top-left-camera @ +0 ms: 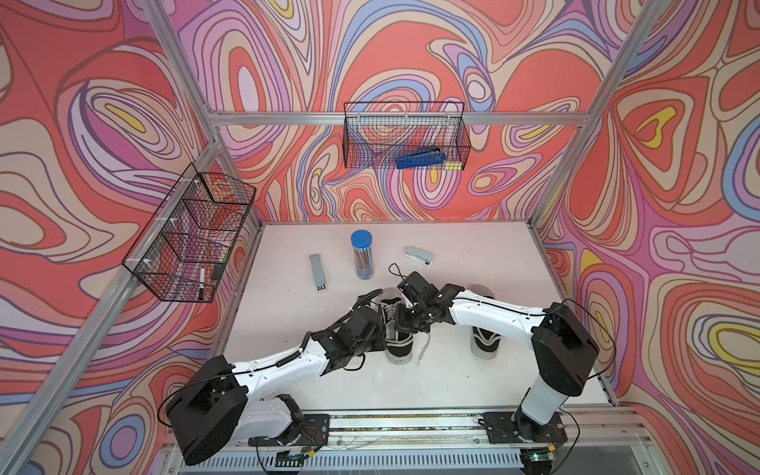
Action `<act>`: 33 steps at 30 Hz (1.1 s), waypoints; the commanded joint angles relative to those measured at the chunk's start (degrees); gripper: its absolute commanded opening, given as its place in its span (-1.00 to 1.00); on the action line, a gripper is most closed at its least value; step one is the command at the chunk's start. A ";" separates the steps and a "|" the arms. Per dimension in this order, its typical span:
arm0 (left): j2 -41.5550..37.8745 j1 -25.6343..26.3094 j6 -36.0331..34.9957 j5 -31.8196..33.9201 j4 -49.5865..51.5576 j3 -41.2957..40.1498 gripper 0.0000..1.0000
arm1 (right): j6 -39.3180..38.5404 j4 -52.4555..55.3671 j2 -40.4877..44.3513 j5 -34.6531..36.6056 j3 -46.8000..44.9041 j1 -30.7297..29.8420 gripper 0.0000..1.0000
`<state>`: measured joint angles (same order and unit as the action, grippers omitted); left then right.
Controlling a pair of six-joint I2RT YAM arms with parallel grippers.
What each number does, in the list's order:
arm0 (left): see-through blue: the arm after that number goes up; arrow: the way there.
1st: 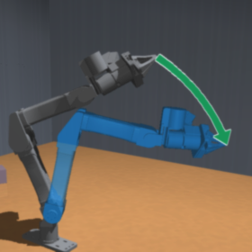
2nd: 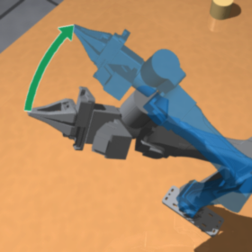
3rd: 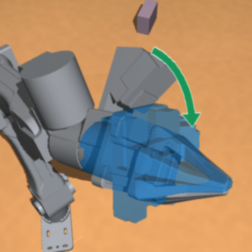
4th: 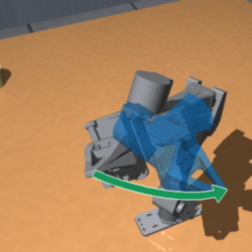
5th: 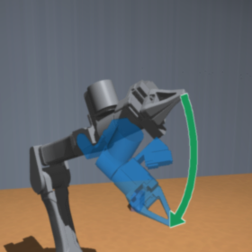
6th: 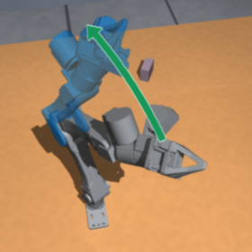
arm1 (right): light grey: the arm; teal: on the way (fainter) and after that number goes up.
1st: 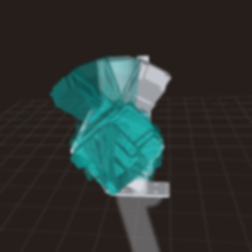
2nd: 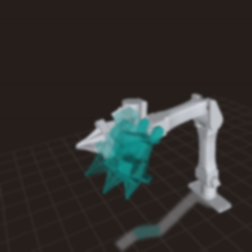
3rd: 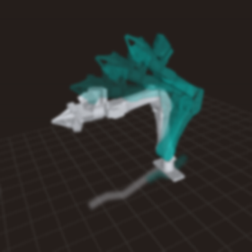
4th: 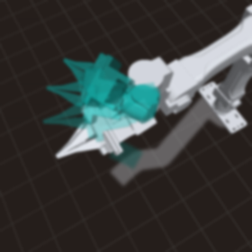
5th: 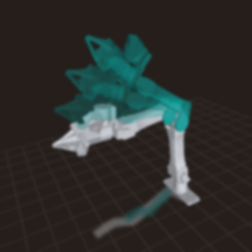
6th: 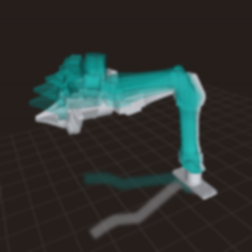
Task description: Remove the insole from the shoe
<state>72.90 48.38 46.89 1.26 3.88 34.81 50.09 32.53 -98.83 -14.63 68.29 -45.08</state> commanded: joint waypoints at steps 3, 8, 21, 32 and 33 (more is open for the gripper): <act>2.27 2.37 -8.80 3.81 9.23 1.46 -1.00 | 2.47 -1.88 -0.07 -6.67 2.71 4.66 -1.00; 4.76 5.85 -14.11 6.06 13.30 2.08 -1.00 | -2.45 3.93 -3.13 -15.46 7.29 9.95 -1.00; 2.21 8.97 -15.69 15.36 14.58 4.57 -1.00 | -2.60 3.80 -7.60 -22.03 8.07 13.44 -1.00; -15.03 4.93 -6.00 9.53 6.74 -0.50 -0.49 | 2.36 -3.59 -8.32 -18.78 4.46 10.39 -1.00; -15.72 4.71 -5.94 8.23 6.76 -0.75 -0.45 | 2.34 -3.77 -8.42 -18.73 4.48 10.25 -1.00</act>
<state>58.61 53.93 38.15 13.08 11.29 35.42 51.40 32.80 -106.74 -38.50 73.58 -34.87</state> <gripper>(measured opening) 0.249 0.042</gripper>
